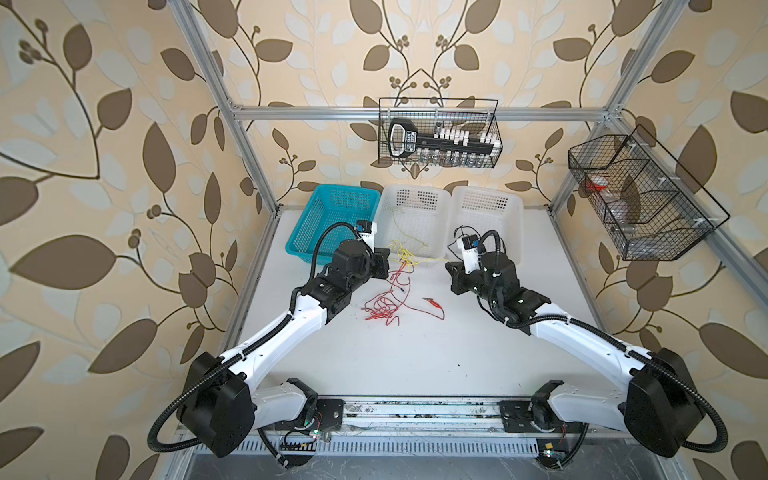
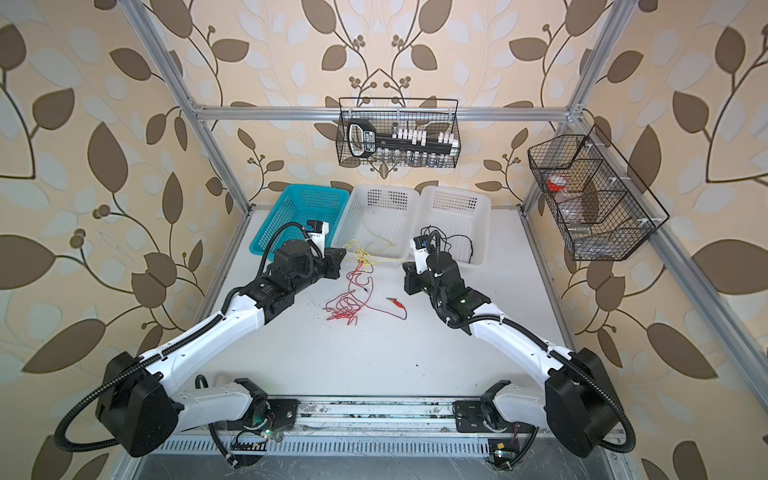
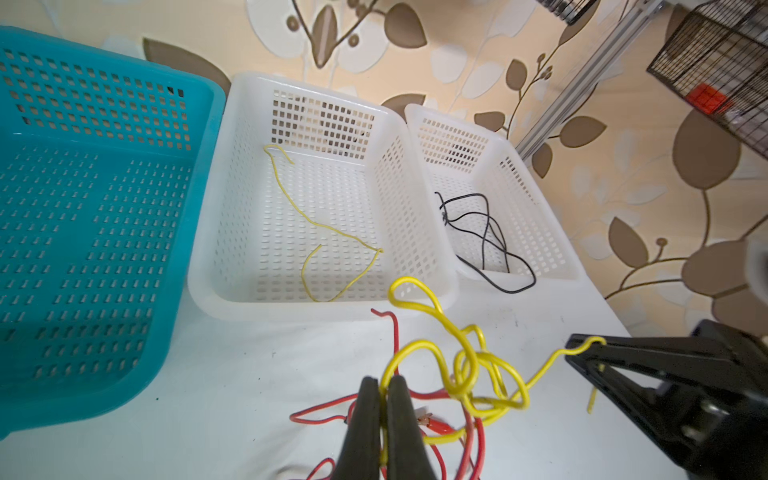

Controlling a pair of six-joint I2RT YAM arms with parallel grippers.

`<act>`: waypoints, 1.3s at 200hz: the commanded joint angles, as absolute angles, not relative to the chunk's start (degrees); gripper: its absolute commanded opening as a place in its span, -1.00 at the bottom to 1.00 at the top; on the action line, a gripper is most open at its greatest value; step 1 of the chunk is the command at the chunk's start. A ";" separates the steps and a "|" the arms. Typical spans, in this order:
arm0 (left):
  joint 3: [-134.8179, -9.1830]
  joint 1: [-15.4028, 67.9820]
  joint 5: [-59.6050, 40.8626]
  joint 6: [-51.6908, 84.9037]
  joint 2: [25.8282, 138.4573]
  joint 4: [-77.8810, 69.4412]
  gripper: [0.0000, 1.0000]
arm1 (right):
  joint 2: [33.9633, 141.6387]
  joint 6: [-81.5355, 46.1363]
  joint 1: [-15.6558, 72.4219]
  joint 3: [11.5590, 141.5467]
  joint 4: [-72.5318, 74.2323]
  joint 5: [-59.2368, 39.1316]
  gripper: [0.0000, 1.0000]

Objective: Untangle the cables

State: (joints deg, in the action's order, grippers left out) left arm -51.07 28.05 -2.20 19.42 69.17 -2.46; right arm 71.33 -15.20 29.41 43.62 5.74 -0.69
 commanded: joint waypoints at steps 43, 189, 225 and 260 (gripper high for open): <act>-48.63 23.38 0.13 22.63 63.93 -7.78 -1.00 | 70.94 -16.38 25.58 38.04 3.72 -2.74 -1.00; -51.46 23.57 -4.55 22.17 67.40 -6.23 -1.00 | 68.57 -15.03 40.94 42.36 11.92 -7.08 0.01; -51.59 23.57 -5.12 23.33 67.50 -6.76 -1.00 | 77.99 -17.42 43.97 48.15 15.81 -6.05 0.09; -51.50 23.57 -5.14 24.47 67.68 -7.14 -1.00 | 84.36 -18.91 45.29 52.96 19.15 -5.69 0.16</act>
